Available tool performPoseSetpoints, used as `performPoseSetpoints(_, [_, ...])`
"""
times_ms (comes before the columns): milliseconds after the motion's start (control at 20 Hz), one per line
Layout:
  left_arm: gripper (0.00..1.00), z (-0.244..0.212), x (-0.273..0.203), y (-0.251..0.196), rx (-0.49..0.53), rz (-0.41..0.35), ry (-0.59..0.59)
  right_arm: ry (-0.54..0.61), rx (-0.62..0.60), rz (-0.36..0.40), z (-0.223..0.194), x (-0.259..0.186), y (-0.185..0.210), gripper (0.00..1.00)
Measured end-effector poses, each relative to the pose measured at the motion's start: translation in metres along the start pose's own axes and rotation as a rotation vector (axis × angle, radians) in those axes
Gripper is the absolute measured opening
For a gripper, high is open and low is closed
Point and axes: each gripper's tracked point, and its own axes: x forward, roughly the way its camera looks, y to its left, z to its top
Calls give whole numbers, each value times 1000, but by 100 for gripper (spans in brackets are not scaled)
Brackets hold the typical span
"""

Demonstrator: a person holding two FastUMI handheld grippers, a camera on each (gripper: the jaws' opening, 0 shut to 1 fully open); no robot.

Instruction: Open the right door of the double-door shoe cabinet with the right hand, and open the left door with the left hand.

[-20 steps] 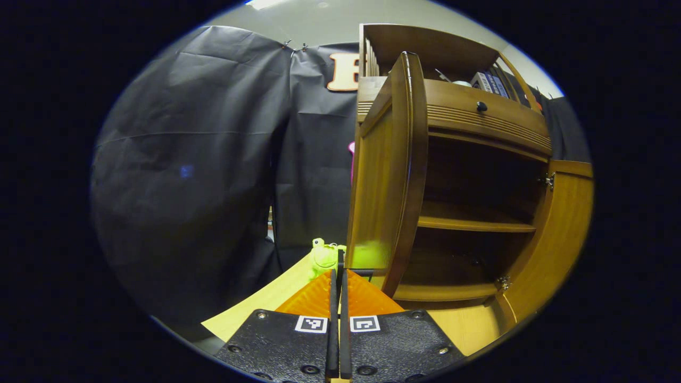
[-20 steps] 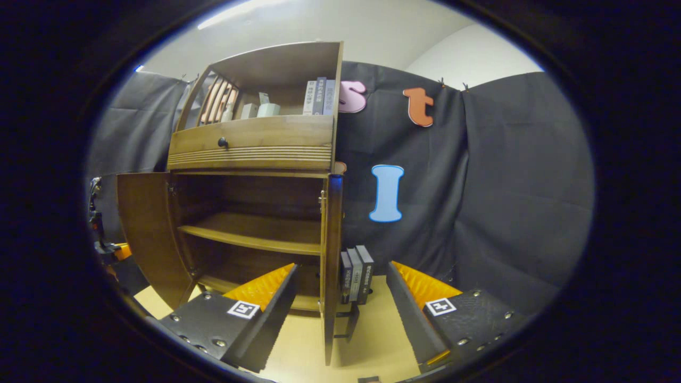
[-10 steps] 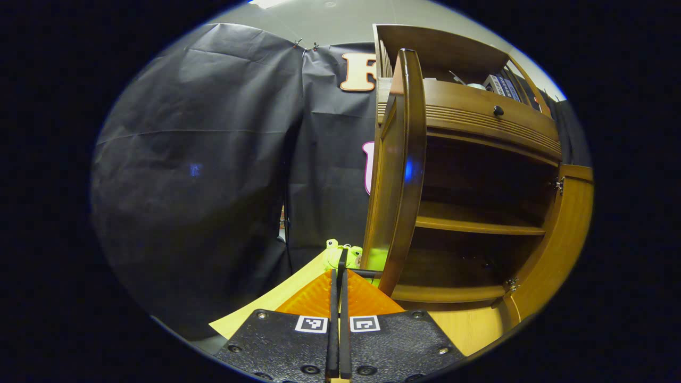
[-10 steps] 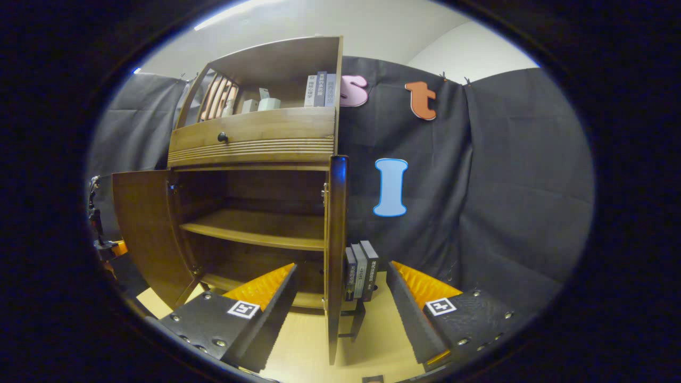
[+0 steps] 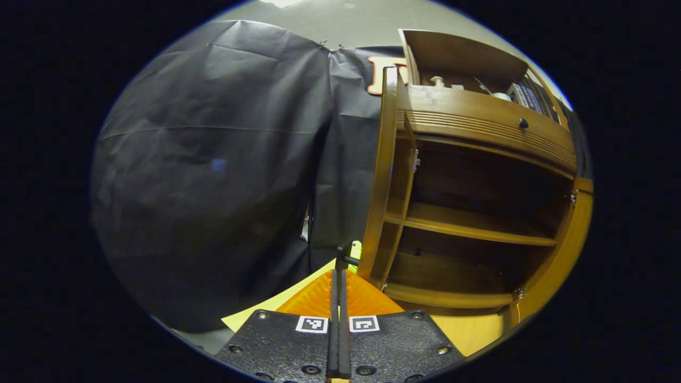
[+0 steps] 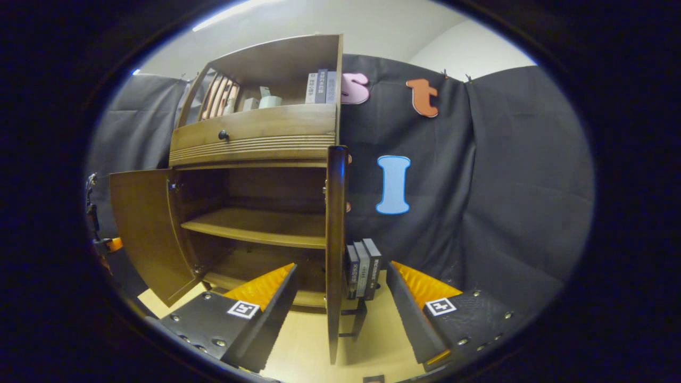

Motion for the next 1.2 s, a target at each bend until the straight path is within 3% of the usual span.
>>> performPoseSetpoints(150, [1,1,-1,-5,-47,-21,-3,0,2,16,-2,3,4,98])
performPoseSetpoints(200, [4,2,-2,-6,-43,-21,-5,-1,3,21,-2,3,6,98])
performPoseSetpoints(550, [1,39,-14,-41,13,-81,-59,-35,-21,13,12,-7,6,98])
performPoseSetpoints(750, [1,69,-23,-89,27,-178,-87,-92,-25,7,39,-23,11,98])
performPoseSetpoints(950, [3,93,-41,-158,38,-321,-123,-166,-14,27,71,-40,33,97])
performPoseSetpoints(1200, [0,106,-52,-217,62,-457,-141,-185,18,-79,79,-42,36,98])
